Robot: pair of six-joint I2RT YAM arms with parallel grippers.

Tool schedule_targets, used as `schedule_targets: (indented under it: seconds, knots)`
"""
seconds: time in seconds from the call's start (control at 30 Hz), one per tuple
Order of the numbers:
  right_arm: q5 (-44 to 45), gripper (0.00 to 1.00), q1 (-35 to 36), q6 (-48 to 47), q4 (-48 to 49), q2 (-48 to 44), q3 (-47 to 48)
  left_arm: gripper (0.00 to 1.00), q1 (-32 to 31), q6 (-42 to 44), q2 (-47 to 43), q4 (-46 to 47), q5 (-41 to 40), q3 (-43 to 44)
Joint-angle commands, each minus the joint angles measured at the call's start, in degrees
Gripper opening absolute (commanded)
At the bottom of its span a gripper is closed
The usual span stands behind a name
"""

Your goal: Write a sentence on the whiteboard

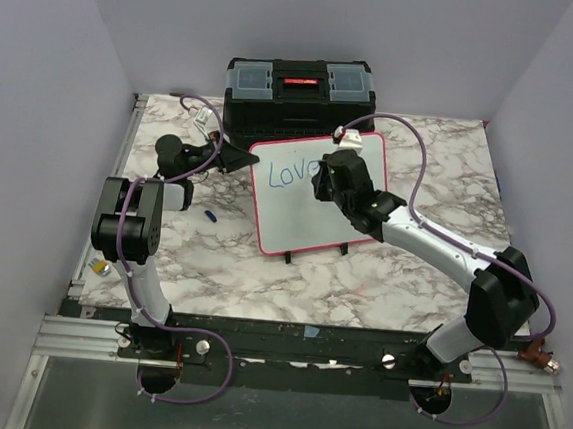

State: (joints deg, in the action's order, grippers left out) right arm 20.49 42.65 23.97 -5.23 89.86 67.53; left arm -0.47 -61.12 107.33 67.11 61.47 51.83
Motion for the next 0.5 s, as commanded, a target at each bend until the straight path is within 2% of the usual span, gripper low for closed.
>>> schedule_targets:
  seconds: [0.0, 0.3, 0.47]
  knots:
    - [2.4, 0.01, -0.2, 0.5, -4.3, -1.5, -2.1, 0.0, -0.1, 3.1, -3.1, 5.1, 2.2, -0.1]
    - [14.7, 0.01, -1.0, -1.4, -7.2, -2.0, -0.3, 0.0, -0.1, 1.6, -2.7, 7.1, 2.5, -0.1]
    - [15.5, 0.01, -1.4, -3.2, -6.0, -4.1, 1.5, 0.0, 1.5, -6.1, -0.3, 16.3, 3.6, 0.1]
